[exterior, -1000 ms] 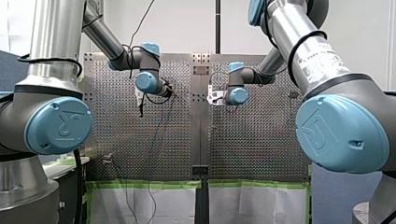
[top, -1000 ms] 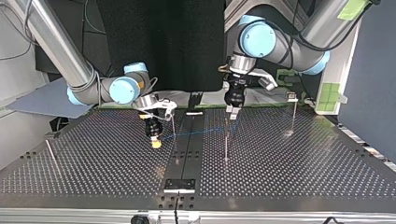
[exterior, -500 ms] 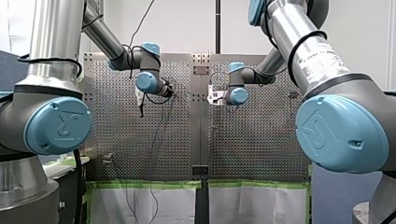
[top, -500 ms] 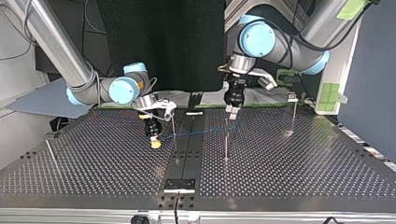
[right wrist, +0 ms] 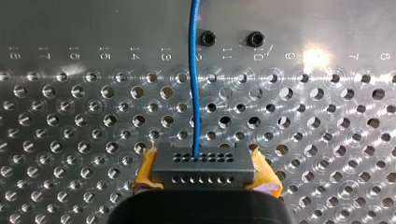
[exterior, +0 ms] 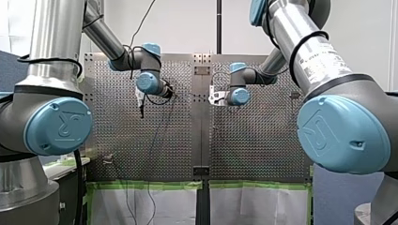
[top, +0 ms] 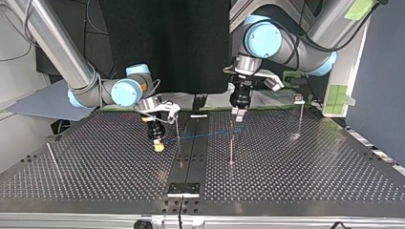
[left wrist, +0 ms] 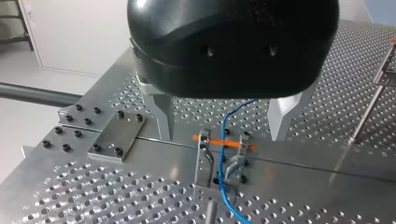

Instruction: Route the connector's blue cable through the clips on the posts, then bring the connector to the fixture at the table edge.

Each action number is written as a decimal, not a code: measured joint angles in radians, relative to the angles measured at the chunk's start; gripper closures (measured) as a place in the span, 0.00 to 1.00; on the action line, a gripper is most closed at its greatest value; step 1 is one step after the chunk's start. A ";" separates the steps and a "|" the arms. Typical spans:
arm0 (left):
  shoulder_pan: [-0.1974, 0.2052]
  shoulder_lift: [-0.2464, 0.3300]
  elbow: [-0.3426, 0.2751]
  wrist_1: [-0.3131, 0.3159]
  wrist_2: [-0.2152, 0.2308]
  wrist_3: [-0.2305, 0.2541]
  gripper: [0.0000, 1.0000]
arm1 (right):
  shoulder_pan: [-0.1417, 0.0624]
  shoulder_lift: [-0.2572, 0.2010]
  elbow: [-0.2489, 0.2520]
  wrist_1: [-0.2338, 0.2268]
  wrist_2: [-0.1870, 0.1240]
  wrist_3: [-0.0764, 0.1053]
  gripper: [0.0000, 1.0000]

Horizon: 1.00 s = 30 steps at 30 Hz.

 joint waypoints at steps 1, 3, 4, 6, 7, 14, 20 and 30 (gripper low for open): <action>0.000 0.000 -0.004 0.003 -0.002 0.002 0.00 | 0.000 0.000 0.000 0.001 0.000 0.000 1.00; -0.001 0.000 -0.016 0.013 -0.008 0.007 0.00 | 0.000 0.000 0.000 0.003 0.000 -0.001 1.00; -0.002 0.000 -0.021 0.019 -0.011 0.009 0.00 | 0.000 0.000 0.000 0.004 0.000 -0.001 1.00; -0.006 0.000 -0.031 0.035 -0.024 0.020 0.00 | -0.001 0.000 0.000 0.005 0.000 -0.001 1.00; -0.009 0.000 -0.034 0.042 -0.031 0.027 0.00 | -0.002 0.000 0.000 0.007 0.000 -0.002 1.00; -0.054 -0.001 -0.011 0.051 -0.091 0.087 0.00 | -0.006 0.000 0.000 0.019 0.001 -0.016 1.00; -0.108 -0.026 0.041 0.025 -0.146 0.141 0.00 | -0.011 0.000 0.000 0.026 0.001 -0.021 1.00; -0.191 -0.106 0.123 -0.027 -0.229 0.199 0.00 | -0.019 0.000 0.000 0.042 -0.001 -0.037 1.00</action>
